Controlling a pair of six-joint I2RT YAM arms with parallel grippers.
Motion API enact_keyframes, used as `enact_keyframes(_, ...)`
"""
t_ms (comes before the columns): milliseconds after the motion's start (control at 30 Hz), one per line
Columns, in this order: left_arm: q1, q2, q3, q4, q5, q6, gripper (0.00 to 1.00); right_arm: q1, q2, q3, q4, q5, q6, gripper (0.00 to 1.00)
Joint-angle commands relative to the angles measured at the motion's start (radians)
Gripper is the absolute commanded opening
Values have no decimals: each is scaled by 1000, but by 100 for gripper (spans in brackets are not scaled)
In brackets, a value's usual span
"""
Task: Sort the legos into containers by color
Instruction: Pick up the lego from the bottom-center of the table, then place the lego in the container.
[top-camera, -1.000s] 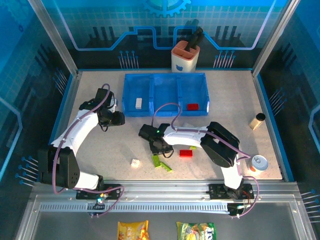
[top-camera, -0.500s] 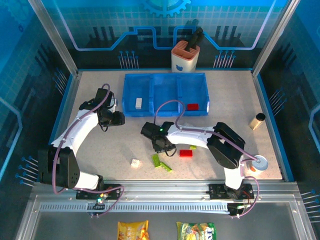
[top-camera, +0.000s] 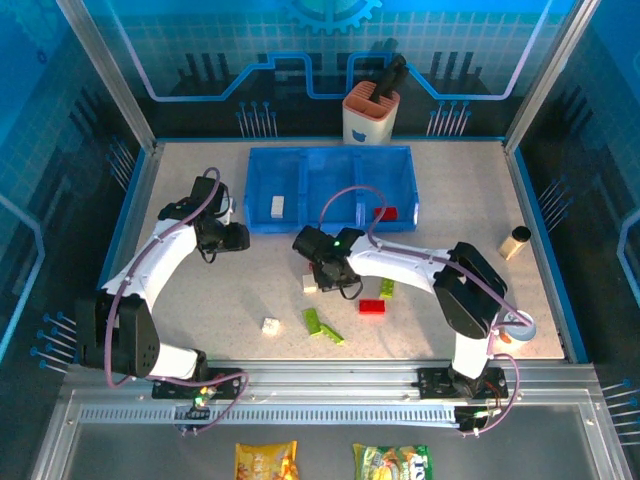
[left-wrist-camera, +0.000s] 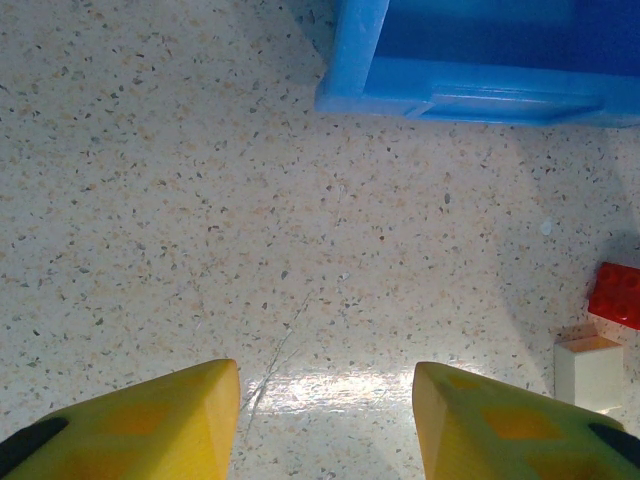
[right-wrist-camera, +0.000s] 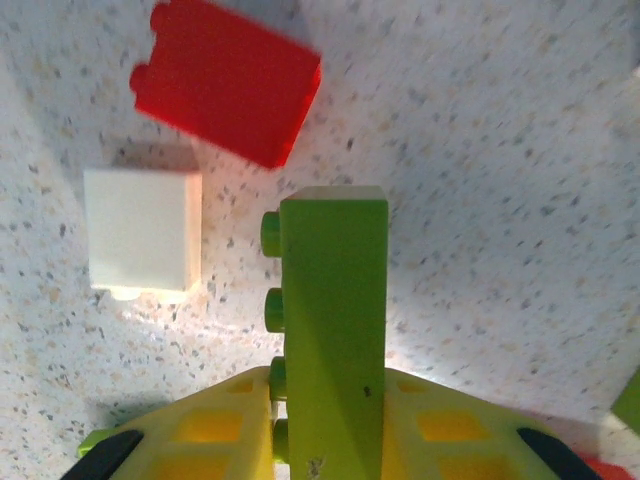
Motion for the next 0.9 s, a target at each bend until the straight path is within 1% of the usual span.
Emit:
enact_keyframes(0,9,-3,-10,-18,7,31,50,-44,-40,66,-34,17,-54,27)
enact_keyframes(100,10,-4,-9,-18,13,34,50,-84,-25,119,-43,12,-93,27)
enact_keyframes(367,10,-5,-11,-18,9,36,50,-198,87,308,-57,-28,-189,27)
enact_keyframes(533,11,-11,-11,-13,0,36,50,-267,202,467,-60,-70,-238,27)
enact_keyframes(733,14,-9,-11,-12,-1,36,50,-315,353,674,-75,-116,-258,27)
enact_keyframes(867,16,-6,-9,-11,-2,36,50,-337,432,744,-47,-165,-251,27)
